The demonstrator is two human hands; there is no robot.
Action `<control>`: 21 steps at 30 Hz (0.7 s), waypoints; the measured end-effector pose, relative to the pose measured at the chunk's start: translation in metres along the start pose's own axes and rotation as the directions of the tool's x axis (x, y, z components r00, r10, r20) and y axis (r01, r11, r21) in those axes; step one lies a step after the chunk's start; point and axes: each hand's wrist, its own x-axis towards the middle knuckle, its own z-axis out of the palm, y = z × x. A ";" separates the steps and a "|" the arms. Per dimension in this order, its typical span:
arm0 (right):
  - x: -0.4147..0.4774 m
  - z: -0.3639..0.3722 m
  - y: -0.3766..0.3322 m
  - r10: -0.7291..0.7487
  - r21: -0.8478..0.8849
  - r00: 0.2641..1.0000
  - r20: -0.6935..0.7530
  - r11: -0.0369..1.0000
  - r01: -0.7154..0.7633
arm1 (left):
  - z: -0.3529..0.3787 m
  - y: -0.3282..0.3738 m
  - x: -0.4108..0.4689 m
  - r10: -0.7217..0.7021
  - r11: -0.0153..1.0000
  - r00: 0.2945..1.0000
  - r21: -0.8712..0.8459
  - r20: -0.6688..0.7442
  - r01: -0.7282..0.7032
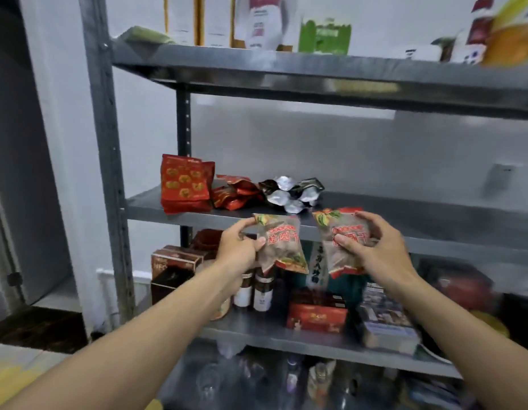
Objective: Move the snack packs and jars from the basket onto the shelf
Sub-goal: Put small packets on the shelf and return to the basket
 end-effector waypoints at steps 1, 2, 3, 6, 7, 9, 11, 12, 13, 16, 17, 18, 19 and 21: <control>0.009 -0.015 0.007 0.010 -0.012 1.000 -0.022 1.000 -0.011 | 0.022 0.002 0.008 0.004 1.000 1.000 0.002 0.026 -0.004; 0.020 -0.030 0.015 0.019 -0.028 0.999 -0.044 0.999 -0.020 | 0.044 0.006 0.016 0.007 1.000 0.999 0.000 0.047 -0.007; 0.031 -0.045 0.022 0.025 -0.037 0.998 -0.059 0.999 -0.027 | 0.066 0.010 0.023 0.011 1.000 0.998 -0.011 0.066 -0.010; 0.068 -0.086 0.044 0.048 -0.029 0.993 -0.103 0.998 -0.052 | 0.129 0.017 0.051 0.003 1.000 0.995 -0.028 0.095 0.000; 0.081 -0.096 0.053 0.060 -0.031 0.991 -0.120 0.997 -0.064 | 0.148 0.018 0.060 -0.007 1.000 0.994 -0.020 0.105 0.009; 0.107 -0.112 0.072 0.095 -0.049 0.985 -0.141 0.994 -0.103 | 0.182 0.019 0.077 -0.020 1.000 0.992 -0.004 0.121 0.020; 0.130 -0.123 0.089 0.150 -0.005 0.978 -0.144 0.988 -0.153 | 0.210 0.019 0.096 -0.040 0.999 0.992 -0.006 0.120 0.041; 0.141 -0.126 0.096 0.172 0.021 0.974 -0.145 0.985 -0.171 | 0.223 0.018 0.105 -0.044 0.999 0.992 -0.004 0.115 0.045; 0.150 -0.129 0.101 0.184 0.044 0.973 -0.140 0.983 -0.180 | 0.233 0.018 0.115 -0.053 0.999 0.994 0.003 0.100 0.053; 0.184 -0.129 0.118 0.208 0.063 0.967 -0.144 0.978 -0.201 | 0.259 0.012 0.150 -0.065 0.997 0.995 0.034 0.078 0.063; 0.196 -0.128 0.122 0.215 0.067 0.966 -0.145 0.976 -0.207 | 0.265 0.010 0.162 -0.062 0.997 0.996 0.051 0.066 0.058; 0.208 -0.125 0.125 0.221 0.070 0.964 -0.146 0.974 -0.213 | 0.271 0.008 0.175 -0.059 0.996 0.997 0.065 0.054 0.055; 0.219 -0.123 0.128 0.229 0.080 0.962 -0.151 0.973 -0.219 | 0.276 0.007 0.188 -0.057 0.995 0.998 0.078 0.038 0.054; 0.239 -0.116 0.132 0.234 0.077 0.960 -0.154 0.971 -0.224 | 0.285 0.003 0.210 -0.054 0.991 0.998 0.122 0.020 0.051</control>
